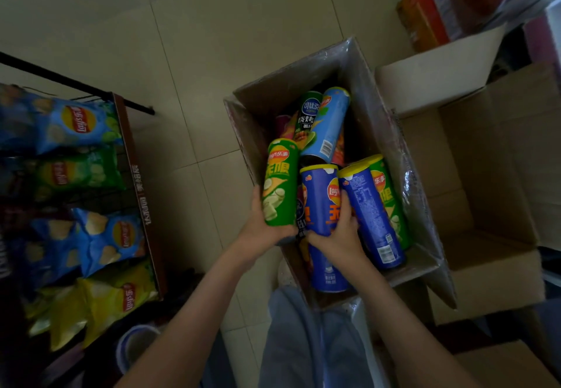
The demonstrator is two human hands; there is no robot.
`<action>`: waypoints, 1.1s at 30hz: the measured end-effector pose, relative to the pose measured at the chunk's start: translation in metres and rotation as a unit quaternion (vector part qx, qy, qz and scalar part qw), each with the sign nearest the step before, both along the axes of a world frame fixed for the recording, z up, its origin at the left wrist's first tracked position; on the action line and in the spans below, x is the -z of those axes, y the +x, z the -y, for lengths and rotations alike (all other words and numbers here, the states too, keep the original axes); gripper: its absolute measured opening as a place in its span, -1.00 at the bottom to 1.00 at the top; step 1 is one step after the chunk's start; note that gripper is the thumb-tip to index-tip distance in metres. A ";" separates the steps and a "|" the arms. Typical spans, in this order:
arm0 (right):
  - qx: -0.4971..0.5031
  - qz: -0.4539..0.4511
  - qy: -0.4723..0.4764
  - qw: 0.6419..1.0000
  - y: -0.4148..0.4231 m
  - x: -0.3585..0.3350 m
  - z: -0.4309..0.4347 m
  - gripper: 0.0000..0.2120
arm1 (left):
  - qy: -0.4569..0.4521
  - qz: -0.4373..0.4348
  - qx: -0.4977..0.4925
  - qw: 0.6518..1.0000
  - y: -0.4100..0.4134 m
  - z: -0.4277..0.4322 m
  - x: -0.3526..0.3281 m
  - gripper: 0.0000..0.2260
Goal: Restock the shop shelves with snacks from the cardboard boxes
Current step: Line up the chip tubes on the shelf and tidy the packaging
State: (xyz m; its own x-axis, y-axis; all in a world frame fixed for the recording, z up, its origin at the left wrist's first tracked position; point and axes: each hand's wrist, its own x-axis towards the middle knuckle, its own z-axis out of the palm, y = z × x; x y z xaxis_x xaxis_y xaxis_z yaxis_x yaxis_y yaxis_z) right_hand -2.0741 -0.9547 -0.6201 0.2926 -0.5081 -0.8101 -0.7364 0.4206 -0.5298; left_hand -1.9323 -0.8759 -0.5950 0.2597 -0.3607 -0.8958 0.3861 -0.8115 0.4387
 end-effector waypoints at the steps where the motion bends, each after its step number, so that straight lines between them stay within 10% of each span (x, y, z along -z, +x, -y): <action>1: 0.016 0.021 0.016 1.000 0.001 0.002 0.000 0.12 | 0.010 -0.006 -0.003 1.000 -0.001 0.001 0.001 0.01; 7: 0.079 0.107 0.052 0.990 0.001 -0.012 0.008 -0.05 | 0.036 -0.039 -0.073 0.996 0.010 0.006 -0.014 0.09; 10: 0.096 0.120 0.054 0.987 -0.002 -0.039 0.014 0.02 | -0.007 -0.055 -0.083 0.995 0.002 0.001 -0.046 -0.17; 15: 0.184 0.170 0.058 0.966 -0.019 -0.110 0.035 0.02 | -0.107 -0.058 0.015 0.992 -0.020 0.002 -0.115 0.08; 21: 0.244 0.242 0.019 0.939 -0.062 -0.222 0.062 -0.04 | -0.161 0.016 0.165 0.973 -0.044 0.039 -0.221 -0.10; 33: 0.387 0.362 -0.232 0.815 -0.185 -0.456 0.071 -0.10 | -0.452 0.043 0.381 0.805 -0.140 0.115 -0.445 -0.16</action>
